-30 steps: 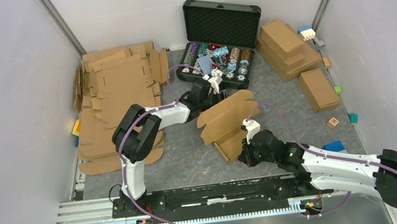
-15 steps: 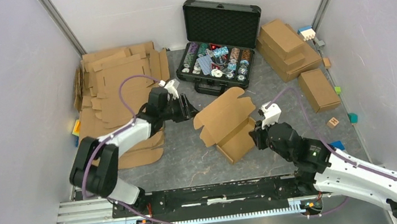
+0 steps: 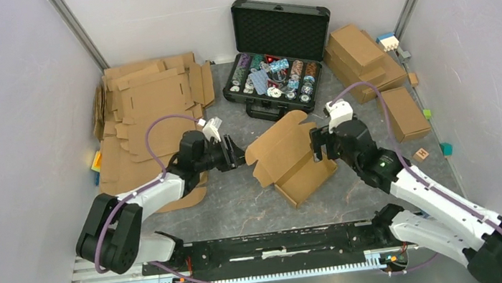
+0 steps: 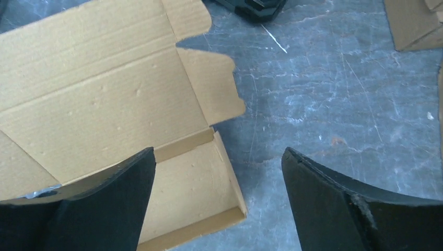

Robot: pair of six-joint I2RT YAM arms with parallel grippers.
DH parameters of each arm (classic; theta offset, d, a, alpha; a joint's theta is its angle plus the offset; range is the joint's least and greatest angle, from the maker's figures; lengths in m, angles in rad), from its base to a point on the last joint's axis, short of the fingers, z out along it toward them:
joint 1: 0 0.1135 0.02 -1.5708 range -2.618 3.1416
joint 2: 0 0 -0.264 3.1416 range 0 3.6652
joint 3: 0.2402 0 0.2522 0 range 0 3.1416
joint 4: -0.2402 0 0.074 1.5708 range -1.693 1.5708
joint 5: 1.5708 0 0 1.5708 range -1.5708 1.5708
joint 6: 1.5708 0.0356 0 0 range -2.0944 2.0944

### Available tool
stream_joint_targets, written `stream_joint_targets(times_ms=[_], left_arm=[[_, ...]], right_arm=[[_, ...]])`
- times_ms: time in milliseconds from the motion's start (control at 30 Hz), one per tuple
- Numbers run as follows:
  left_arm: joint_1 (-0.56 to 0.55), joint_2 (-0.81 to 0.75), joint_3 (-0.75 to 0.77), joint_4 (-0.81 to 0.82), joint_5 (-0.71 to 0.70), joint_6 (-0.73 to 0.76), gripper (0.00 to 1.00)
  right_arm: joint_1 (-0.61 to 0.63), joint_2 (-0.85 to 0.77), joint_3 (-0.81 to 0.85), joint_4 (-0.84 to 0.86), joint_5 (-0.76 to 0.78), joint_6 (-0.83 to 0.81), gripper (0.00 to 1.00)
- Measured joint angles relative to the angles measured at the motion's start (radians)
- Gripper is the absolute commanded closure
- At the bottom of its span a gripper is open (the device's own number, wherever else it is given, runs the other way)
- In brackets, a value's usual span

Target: Fold the paper box

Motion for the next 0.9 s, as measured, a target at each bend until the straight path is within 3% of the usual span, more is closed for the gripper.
stream_joint_targets(times_ms=[200, 400, 567, 633, 900], left_arm=[[0.000, 0.003, -0.001, 0.059, 0.034, -0.027, 0.46], [0.000, 0.023, 0.000, 0.073, 0.047, -0.031, 0.46], [0.000, 0.044, 0.022, 0.066, 0.049, -0.031, 0.46], [0.000, 0.051, 0.034, 0.066, 0.049, -0.031, 0.47], [0.000, 0.061, 0.065, 0.062, 0.048, -0.031, 0.47]], right_arm=[[-0.203, 0.021, -0.043, 0.173, -0.281, -0.040, 0.02], [-0.414, 0.153, -0.055, 0.358, -0.590, -0.023, 0.02], [-0.484, 0.248, -0.070, 0.478, -0.746, 0.008, 0.05], [-0.484, 0.278, -0.078, 0.511, -0.786, 0.020, 0.11], [-0.483, 0.297, -0.114, 0.568, -0.866, 0.048, 0.53]])
